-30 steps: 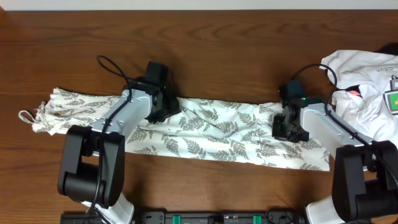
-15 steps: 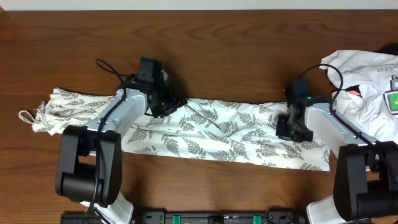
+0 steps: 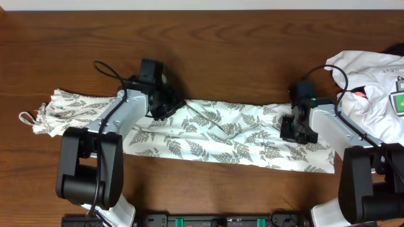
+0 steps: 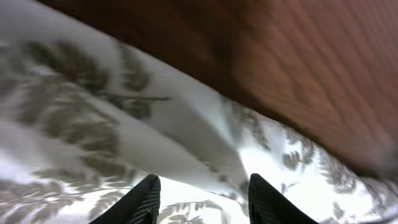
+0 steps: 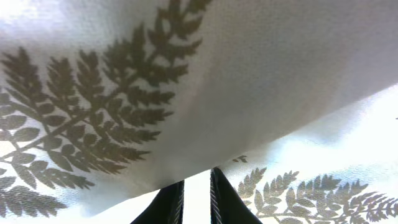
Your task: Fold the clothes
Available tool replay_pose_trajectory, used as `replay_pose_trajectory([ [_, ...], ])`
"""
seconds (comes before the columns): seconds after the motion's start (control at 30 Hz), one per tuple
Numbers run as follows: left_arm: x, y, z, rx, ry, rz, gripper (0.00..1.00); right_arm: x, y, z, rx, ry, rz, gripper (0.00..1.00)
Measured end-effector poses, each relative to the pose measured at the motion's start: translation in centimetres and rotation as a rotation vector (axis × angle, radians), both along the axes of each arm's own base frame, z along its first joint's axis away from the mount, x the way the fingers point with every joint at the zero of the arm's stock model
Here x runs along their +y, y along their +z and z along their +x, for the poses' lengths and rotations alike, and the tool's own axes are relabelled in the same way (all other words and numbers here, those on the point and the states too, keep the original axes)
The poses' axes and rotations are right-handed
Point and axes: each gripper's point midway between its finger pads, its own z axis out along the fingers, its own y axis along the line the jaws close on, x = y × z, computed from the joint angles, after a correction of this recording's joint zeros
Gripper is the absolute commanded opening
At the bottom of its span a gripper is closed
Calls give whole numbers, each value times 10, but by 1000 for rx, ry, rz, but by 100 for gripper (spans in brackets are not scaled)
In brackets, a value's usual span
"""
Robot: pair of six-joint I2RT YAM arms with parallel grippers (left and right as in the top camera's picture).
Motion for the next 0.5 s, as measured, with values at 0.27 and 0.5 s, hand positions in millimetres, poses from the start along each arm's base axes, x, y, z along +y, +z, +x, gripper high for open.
replay_pose_trajectory([
  [0.27, 3, -4, 1, -2, 34, 61, 47, 0, 0, 0, 0, 0, 0, 15],
  [0.5, 2, -5, 2, -11, 43, 91, 47, 0, 0, -1, 5, 0, -1, 14],
])
